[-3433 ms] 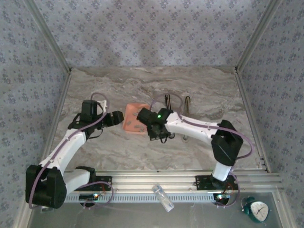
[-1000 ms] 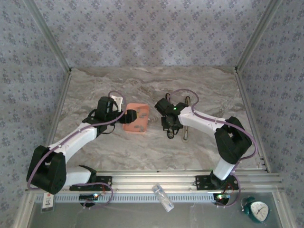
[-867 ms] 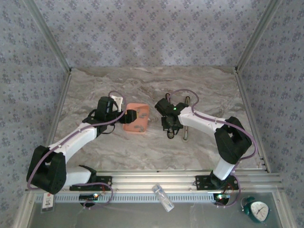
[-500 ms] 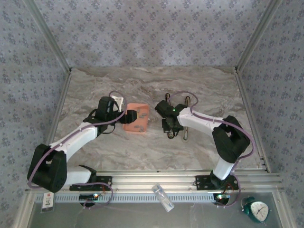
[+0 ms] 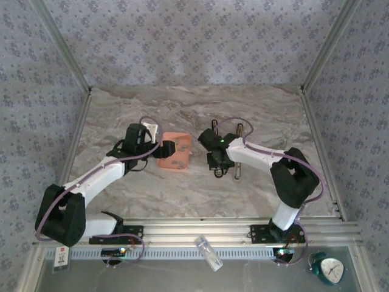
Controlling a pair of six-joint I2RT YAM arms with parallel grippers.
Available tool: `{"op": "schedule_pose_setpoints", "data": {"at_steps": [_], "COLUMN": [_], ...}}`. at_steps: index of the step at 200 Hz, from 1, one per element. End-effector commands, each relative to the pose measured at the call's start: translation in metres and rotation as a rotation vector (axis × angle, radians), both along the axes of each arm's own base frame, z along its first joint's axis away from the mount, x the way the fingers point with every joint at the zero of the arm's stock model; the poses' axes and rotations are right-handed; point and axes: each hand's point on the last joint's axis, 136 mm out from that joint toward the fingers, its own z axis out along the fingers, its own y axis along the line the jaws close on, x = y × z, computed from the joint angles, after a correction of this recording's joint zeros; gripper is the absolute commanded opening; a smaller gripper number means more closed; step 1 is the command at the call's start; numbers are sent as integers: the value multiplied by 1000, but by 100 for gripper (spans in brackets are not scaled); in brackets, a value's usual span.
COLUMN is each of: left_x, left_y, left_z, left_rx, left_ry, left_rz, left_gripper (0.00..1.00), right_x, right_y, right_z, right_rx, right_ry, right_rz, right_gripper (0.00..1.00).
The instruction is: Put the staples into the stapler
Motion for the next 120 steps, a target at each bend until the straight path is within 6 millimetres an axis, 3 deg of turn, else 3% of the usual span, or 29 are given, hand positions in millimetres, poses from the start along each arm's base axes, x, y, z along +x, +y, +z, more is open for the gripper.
{"op": "schedule_pose_setpoints", "data": {"at_steps": [1,68,120], "left_x": [9,8,8], "left_y": [-5,-4,-4], "left_z": [13,14,17], "left_rx": [-10,-6,-6], "left_ry": [-51,-56,-62], "left_rz": [-10,-14,-14], "left_gripper": [76,76,77], "right_x": [-11,-13,-7], "right_y": [-3,-2,0], "right_z": [-10,-10,9], "right_rx": [-19,-15,1], "right_ry": [54,66,22], "right_rz": [-10,-14,-14], "right_gripper": [12,18,26]}}
